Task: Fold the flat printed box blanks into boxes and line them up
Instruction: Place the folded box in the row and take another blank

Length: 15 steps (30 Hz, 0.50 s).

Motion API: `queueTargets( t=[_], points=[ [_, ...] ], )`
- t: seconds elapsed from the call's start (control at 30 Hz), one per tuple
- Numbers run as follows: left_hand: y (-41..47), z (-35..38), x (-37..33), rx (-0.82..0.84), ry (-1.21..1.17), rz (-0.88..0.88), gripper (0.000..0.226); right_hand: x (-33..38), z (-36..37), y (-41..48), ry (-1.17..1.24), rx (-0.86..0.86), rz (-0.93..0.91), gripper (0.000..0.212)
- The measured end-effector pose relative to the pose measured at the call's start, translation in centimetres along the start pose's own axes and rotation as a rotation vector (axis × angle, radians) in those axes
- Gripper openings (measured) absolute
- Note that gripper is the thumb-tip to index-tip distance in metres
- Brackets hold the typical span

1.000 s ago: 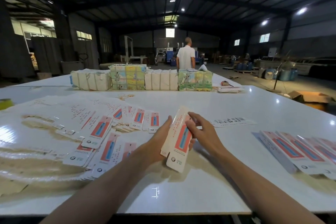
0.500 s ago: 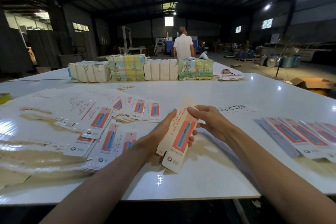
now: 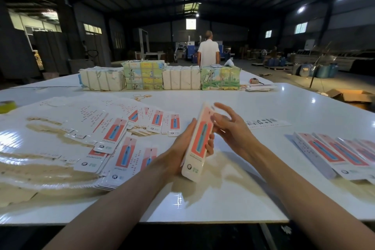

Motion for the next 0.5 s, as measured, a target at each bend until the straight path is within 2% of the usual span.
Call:
queueTargets(
  t=[0.07,0.17,0.27,0.4,0.47,0.5],
  points=[
    [0.2,0.1,-0.5,0.037,-0.115,0.012,0.056,-0.5,0.4,0.0,-0.029,0.006,0.014,0.064],
    [0.0,0.1,-0.6,0.062,-0.093,0.038,0.055,-0.7,1.1,-0.3,-0.104,0.025,0.001,0.062],
    [0.0,-1.1,-1.2,-0.067,0.137,0.151,0.057,0.0,0.7,-0.7,-0.161,-0.028,-0.053,0.047],
    [-0.8,-0.8,-3.1,-0.178,0.543,0.42,0.042,-0.1,-0.5,-0.6,-0.256,-0.089,-0.032,0.049],
    [-1.5,-0.2,-4.1,-0.194,0.621,0.481,0.042,-0.2,-0.5,-0.5,-0.309,-0.084,-0.026,0.047],
    [-1.5,0.1,-4.2,-0.183,0.641,0.474,0.048,-0.2,-0.4,-0.5,-0.321,-0.074,-0.02,0.047]
  ],
)
Point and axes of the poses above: each hand's wrist, its own y-axis towards the middle knuckle, its own z-axis out of the palm, x = y × z, the point moved 9 cm from there along y, towards the middle knuckle, and after that the axes turned 14 degrees about -y, right-handed, at the moved point
